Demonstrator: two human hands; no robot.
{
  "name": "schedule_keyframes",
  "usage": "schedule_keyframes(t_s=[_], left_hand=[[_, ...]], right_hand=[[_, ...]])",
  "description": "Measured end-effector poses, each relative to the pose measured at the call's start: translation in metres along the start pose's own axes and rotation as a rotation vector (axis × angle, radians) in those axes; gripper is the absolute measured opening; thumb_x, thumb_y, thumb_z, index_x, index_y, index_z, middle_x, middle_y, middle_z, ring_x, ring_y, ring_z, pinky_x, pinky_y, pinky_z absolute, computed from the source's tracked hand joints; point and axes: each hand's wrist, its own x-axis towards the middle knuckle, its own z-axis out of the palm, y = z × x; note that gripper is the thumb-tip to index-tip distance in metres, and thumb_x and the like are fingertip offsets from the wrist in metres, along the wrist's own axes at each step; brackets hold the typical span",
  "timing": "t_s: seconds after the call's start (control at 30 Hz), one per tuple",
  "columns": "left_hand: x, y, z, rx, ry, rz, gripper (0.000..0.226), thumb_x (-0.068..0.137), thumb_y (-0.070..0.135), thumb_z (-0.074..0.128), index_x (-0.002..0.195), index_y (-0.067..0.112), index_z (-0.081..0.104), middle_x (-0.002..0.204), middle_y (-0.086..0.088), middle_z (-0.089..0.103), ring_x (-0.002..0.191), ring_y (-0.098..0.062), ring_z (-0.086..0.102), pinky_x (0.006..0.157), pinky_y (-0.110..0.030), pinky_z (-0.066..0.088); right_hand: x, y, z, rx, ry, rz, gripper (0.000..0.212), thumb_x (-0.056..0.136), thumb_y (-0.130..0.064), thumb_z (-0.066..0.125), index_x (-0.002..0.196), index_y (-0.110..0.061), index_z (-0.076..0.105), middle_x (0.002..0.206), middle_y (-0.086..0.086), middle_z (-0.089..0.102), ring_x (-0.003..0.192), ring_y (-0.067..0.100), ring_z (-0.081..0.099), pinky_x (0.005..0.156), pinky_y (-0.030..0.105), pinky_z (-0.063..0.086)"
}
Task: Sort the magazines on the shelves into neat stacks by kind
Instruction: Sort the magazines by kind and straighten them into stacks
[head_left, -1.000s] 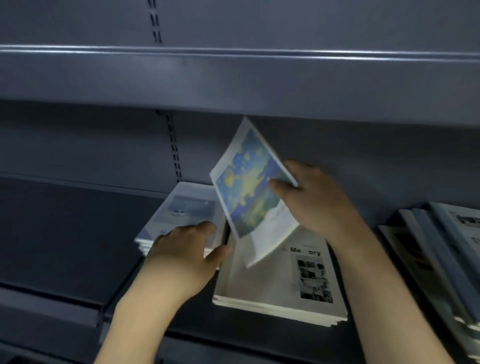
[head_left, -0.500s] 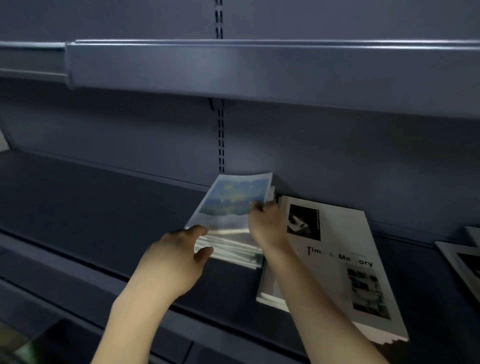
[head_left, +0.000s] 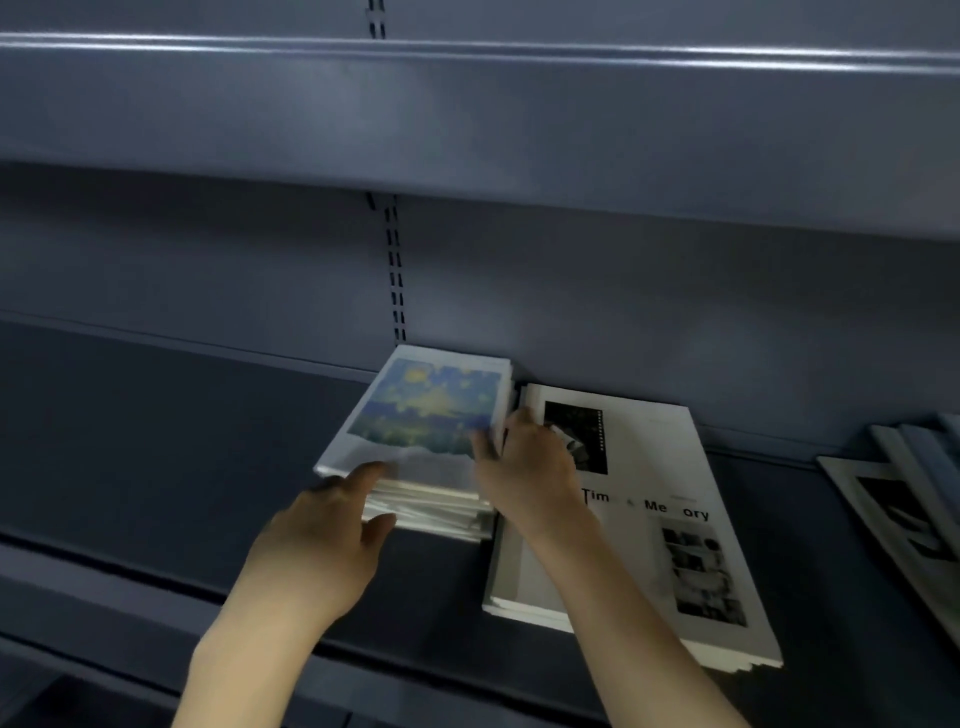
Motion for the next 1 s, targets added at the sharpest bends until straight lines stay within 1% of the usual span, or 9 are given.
schedule_keyframes(t_s=[0.07,0.17,0.3,0.4,0.47,0.57,0.7,0.83,1.0], left_hand=[[0.006,0.006,-0.002,0.003,0.035,0.03,0.039,0.095,0.039,0.042,0.134,0.036,0.036,0.106,0.009,0.061,0.101,-0.017,0.059,0.081,-0.03,0.048],[0.017,0.03,-0.001,-0.054,0.08,0.128,0.03,0.093,0.034,0.047,0.123,0.028,0.05,0.102,0.003,0.065,0.096,-0.02,0.061,0.074,-0.031,0.047],[0.024,0.078,0.012,-0.109,0.089,0.305,0.019,0.093,0.029,0.048,0.105,0.02,0.061,0.095,0.0,0.068,0.091,-0.023,0.064,0.066,-0.029,0.041],[0.025,0.115,0.027,-0.152,0.036,0.412,0.018,0.094,0.03,0.046,0.102,0.024,0.061,0.09,0.002,0.068,0.083,-0.018,0.063,0.065,-0.029,0.044],[0.024,0.142,0.035,-0.195,-0.011,0.485,0.017,0.094,0.032,0.047,0.101,0.024,0.06,0.089,0.003,0.068,0.082,-0.016,0.064,0.069,-0.029,0.048],[0.019,0.183,0.047,-0.245,-0.084,0.563,0.018,0.094,0.035,0.047,0.108,0.026,0.053,0.094,0.007,0.065,0.086,-0.013,0.063,0.073,-0.03,0.052],[0.009,0.236,0.062,-0.29,-0.164,0.585,0.026,0.092,0.045,0.045,0.111,0.027,0.043,0.087,0.01,0.056,0.082,-0.009,0.058,0.072,-0.027,0.049],[0.008,0.292,0.078,-0.272,-0.306,0.577,0.023,0.093,0.044,0.046,0.104,0.024,0.048,0.086,0.008,0.054,0.083,-0.011,0.055,0.072,-0.028,0.047],[0.012,0.36,0.093,-0.305,-0.412,0.568,0.03,0.09,0.043,0.052,0.1,0.015,0.057,0.096,0.001,0.061,0.091,-0.018,0.059,0.084,-0.034,0.05]], right_hand=[[-0.004,0.007,-0.01,-0.051,0.027,-0.021,0.04,0.097,-0.039,0.041,0.116,-0.004,0.049,0.113,0.015,0.06,0.105,0.03,0.057,0.074,0.029,0.038],[-0.014,0.028,-0.032,-0.074,0.018,-0.006,0.035,0.096,-0.038,0.043,0.115,-0.011,0.055,0.112,0.01,0.062,0.103,0.029,0.059,0.081,0.032,0.046],[-0.044,0.063,-0.069,-0.052,-0.032,0.024,0.03,0.096,-0.039,0.044,0.11,-0.017,0.06,0.09,0.001,0.065,0.08,0.017,0.063,0.073,0.032,0.054],[-0.067,0.09,-0.097,-0.074,0.026,0.07,0.03,0.096,-0.04,0.046,0.11,-0.018,0.06,0.096,-0.003,0.066,0.08,0.01,0.061,0.067,0.02,0.049],[-0.079,0.111,-0.116,-0.094,0.091,0.139,0.028,0.094,-0.042,0.048,0.107,-0.02,0.062,0.095,-0.005,0.067,0.079,0.009,0.06,0.064,0.02,0.047],[-0.098,0.141,-0.146,-0.159,0.215,0.252,0.027,0.092,-0.044,0.05,0.1,-0.022,0.065,0.092,-0.004,0.068,0.088,0.016,0.063,0.072,0.03,0.05],[-0.123,0.183,-0.194,-0.223,0.286,0.345,0.028,0.094,-0.042,0.047,0.106,-0.024,0.064,0.102,0.001,0.066,0.101,0.023,0.06,0.08,0.028,0.046],[-0.144,0.227,-0.23,-0.246,0.355,0.459,0.029,0.093,-0.04,0.048,0.109,-0.022,0.063,0.107,0.003,0.066,0.103,0.024,0.059,0.084,0.029,0.046],[-0.156,0.266,-0.252,-0.285,0.364,0.471,0.036,0.094,-0.044,0.046,0.119,-0.021,0.059,0.113,0.0,0.065,0.111,0.019,0.055,0.083,0.025,0.039]])
